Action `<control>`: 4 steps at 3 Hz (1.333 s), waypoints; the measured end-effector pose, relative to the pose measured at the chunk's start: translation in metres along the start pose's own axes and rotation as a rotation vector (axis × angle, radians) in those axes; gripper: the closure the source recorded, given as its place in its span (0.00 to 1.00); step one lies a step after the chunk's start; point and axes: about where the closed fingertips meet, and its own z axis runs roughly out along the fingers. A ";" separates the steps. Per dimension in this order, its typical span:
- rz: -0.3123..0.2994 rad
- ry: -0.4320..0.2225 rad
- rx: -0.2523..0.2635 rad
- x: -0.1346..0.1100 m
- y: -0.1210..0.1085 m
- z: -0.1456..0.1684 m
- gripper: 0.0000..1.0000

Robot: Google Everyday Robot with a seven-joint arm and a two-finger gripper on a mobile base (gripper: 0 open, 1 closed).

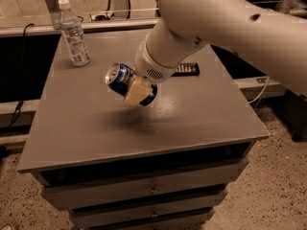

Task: Knock pepsi can over

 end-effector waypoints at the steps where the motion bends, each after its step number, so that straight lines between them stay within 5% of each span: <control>1: 0.055 0.064 0.018 -0.005 0.004 0.018 0.60; 3: 0.112 0.123 0.029 -0.007 0.012 0.033 0.13; 4: 0.119 0.125 0.026 -0.010 0.015 0.036 0.00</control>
Offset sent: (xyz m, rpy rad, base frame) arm 0.0033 0.0263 -0.0366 -0.0960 0.0610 -0.1773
